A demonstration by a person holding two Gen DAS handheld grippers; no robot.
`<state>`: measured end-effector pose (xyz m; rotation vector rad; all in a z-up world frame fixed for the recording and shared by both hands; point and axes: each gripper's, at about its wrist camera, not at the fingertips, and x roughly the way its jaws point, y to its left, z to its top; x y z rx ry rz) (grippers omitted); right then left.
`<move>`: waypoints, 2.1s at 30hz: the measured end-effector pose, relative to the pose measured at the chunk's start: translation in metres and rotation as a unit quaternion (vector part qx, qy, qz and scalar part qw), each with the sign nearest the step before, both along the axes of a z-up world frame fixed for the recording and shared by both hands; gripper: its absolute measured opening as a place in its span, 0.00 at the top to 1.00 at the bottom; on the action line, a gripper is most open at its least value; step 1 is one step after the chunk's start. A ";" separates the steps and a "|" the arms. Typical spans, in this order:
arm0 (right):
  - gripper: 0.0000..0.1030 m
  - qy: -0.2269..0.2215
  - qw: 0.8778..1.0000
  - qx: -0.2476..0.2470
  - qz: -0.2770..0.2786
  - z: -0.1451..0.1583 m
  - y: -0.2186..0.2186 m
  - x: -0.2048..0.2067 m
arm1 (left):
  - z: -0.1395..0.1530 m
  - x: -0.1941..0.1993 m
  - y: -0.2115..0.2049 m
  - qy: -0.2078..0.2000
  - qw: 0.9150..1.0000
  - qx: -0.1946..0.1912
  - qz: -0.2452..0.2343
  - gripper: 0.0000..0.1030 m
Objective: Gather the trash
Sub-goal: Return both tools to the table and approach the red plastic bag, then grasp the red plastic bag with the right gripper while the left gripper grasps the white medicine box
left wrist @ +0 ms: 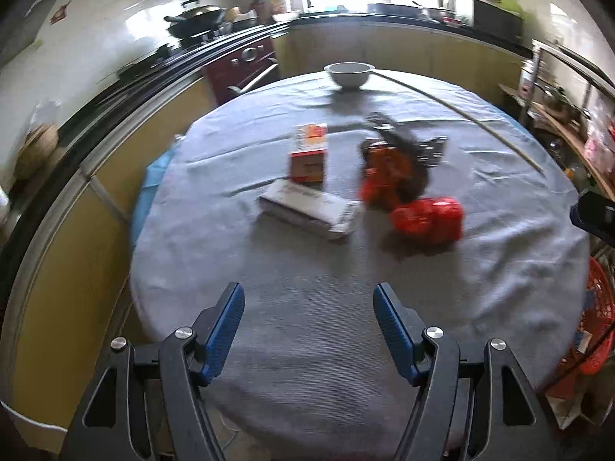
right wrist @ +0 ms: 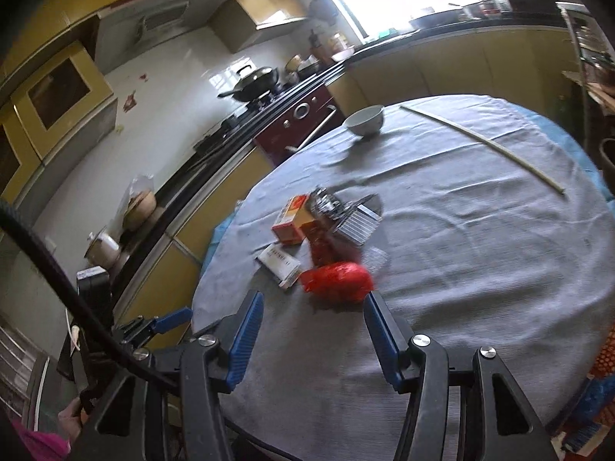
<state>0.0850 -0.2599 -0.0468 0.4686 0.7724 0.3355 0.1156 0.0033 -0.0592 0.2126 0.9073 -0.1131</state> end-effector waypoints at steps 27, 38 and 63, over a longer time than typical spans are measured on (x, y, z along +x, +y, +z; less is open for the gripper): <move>0.42 0.031 0.997 -0.036 0.056 -0.019 0.069 0.033 | -0.020 0.017 0.077 0.038 0.997 -0.048 0.056 0.32; 0.42 0.086 0.993 -0.074 0.019 -0.061 0.047 0.074 | -0.038 0.058 0.094 0.100 0.986 -0.115 0.067 0.32; 0.34 0.129 0.991 0.000 0.035 -0.113 0.057 0.131 | -0.078 0.200 0.025 0.198 0.955 -0.168 0.145 0.29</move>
